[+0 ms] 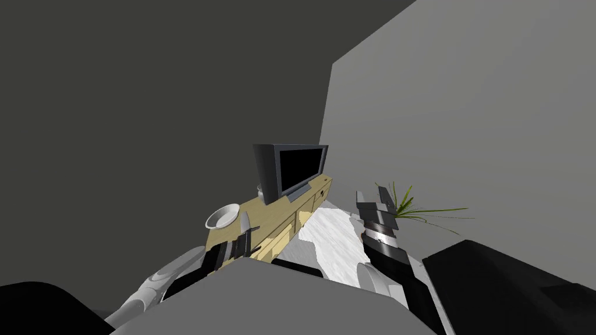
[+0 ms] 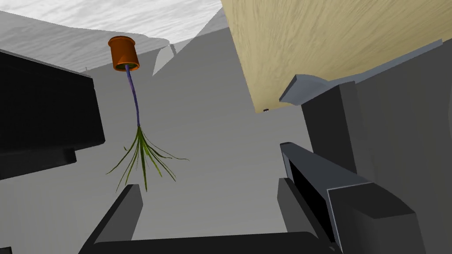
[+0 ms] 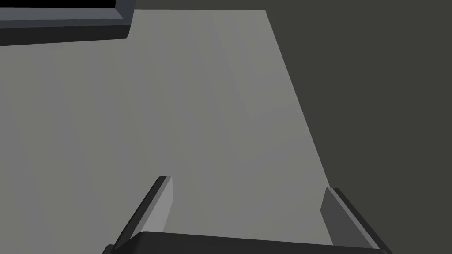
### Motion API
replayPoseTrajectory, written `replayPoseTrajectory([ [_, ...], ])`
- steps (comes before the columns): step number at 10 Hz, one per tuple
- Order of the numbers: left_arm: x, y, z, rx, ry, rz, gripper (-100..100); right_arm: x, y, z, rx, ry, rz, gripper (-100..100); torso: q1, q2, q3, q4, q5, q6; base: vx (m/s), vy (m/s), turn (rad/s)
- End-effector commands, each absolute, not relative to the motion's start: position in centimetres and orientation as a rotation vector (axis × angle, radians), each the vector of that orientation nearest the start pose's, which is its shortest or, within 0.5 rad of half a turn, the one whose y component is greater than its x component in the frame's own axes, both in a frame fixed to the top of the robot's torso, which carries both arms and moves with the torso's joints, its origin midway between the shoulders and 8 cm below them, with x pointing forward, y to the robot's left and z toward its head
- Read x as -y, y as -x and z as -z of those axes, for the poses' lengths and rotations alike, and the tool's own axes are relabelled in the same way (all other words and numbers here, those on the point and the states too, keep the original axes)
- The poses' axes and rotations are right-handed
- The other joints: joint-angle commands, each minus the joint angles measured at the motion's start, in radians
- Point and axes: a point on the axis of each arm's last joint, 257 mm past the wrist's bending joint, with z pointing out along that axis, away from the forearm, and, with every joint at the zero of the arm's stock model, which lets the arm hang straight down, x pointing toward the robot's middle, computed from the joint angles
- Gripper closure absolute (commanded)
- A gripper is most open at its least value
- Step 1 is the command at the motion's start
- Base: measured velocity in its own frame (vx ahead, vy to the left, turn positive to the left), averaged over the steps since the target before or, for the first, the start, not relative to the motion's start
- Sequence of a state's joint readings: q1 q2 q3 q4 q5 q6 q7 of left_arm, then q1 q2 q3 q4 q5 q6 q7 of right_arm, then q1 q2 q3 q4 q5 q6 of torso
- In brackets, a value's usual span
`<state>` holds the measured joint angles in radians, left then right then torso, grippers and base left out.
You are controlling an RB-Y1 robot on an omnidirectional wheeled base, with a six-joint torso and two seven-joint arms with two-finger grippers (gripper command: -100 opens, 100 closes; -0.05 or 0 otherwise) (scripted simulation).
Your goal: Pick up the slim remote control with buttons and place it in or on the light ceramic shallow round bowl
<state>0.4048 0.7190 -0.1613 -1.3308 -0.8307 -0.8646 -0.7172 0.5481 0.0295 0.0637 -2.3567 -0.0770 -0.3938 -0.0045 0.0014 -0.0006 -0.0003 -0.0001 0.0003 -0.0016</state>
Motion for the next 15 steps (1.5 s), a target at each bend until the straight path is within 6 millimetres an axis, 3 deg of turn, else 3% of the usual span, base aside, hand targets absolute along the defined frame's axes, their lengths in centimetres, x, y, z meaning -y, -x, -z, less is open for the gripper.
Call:
replayPoseTrajectory([
  [1, -31.0, -25.4, 42.8, -1.820, -1.096, 0.326, -100, 27.5, -34.4, -2.3, -0.589, -0.795, -1.387, 0, 0.000, 0.000, 0.000, 0.000, 0.000, 0.000, 0.017, 0.008, -0.258],
  [2, -31.3, -24.9, 43.4, -1.834, -1.121, 0.321, -100, 27.5, -34.4, -2.3, -0.589, -0.795, -1.387, 0, 0.000, -0.001, 0.000, 0.000, 0.000, 0.001, -0.005, 0.019, -0.120],
  [3, -33.1, -23.9, 44.7, -1.852, -1.208, 0.286, -100, 27.5, -34.4, -2.3, -0.589, -0.795, -1.387, 0, 0.000, 0.000, 0.000, 0.000, 0.000, 0.000, 0.013, 0.006, -0.307],
  [6, -35.7, -21.7, 46.9, -1.893, -1.349, 0.243, -100, 27.5, -34.4, -2.3, -0.589, -0.795, -1.387, 0, 0.000, -0.001, 0.000, 0.000, 0.000, 0.001, 0.017, 0.020, -0.210],
  [7, -37.6, -20.8, 47.7, -1.904, -1.435, 0.211, -100, 27.5, -34.4, -2.3, -0.590, -0.795, -1.387, 0, 0.001, -0.002, -0.001, 0.000, 0.000, 0.000, 0.008, 0.022, -0.212],
  [8, -38.1, -20.1, 48.3, -1.918, -1.461, 0.208, -100, 27.5, -34.4, -2.3, -0.590, -0.795, -1.387, 0, 0.001, -0.001, 0.000, 0.000, 0.000, 0.001, 0.015, 0.025, -0.149],
  [9, -40.4, -19.0, 49.1, -1.939, -1.538, 0.177, -100, 27.5, -34.4, -2.3, -0.590, -0.795, -1.387, 0, 0.001, -0.001, -0.001, 0.000, 0.000, 0.000, -0.008, 0.015, -0.245],
  [10, -40.6, -18.6, 49.4, -1.938, -1.569, 0.176, -100, 27.5, -34.4, -2.3, -0.590, -0.795, -1.387, 0, 0.000, -0.001, 0.000, 0.000, 0.000, 0.001, 0.013, 0.023, -0.129],
  [11, -42.9, -17.5, 50.0, -1.957, -1.647, 0.145, -100, 27.5, -34.4, -2.3, -0.590, -0.795, -1.387, 0, 0.001, -0.001, 0.000, 0.000, 0.000, 0.000, 0.015, 0.022, -0.218],
  [12, -43.1, -17.1, 50.2, -1.956, -1.674, 0.145, -100, 27.5, -34.4, -2.3, -0.590, -0.795, -1.387, 0, 0.001, -0.001, -0.001, 0.000, 0.000, 0.001, 0.009, 0.024, -0.127],
  [13, -45.3, -16.2, 50.6, -1.969, -1.751, 0.117, -100, 27.5, -34.4, -2.3, -0.590, -0.795, -1.387, 0, 0.001, -0.001, -0.001, 0.000, 0.000, 0.000, 0.005, 0.022, -0.208],
  [15, -45.6, -15.8, 50.8, -1.970, -1.774, 0.117, -100, 27.5, -34.4, -2.3, -0.590, -0.795, -1.387, 0, 0.000, -0.001, 0.000, 0.000, 0.000, 0.000, 0.005, 0.017, -0.058],
])
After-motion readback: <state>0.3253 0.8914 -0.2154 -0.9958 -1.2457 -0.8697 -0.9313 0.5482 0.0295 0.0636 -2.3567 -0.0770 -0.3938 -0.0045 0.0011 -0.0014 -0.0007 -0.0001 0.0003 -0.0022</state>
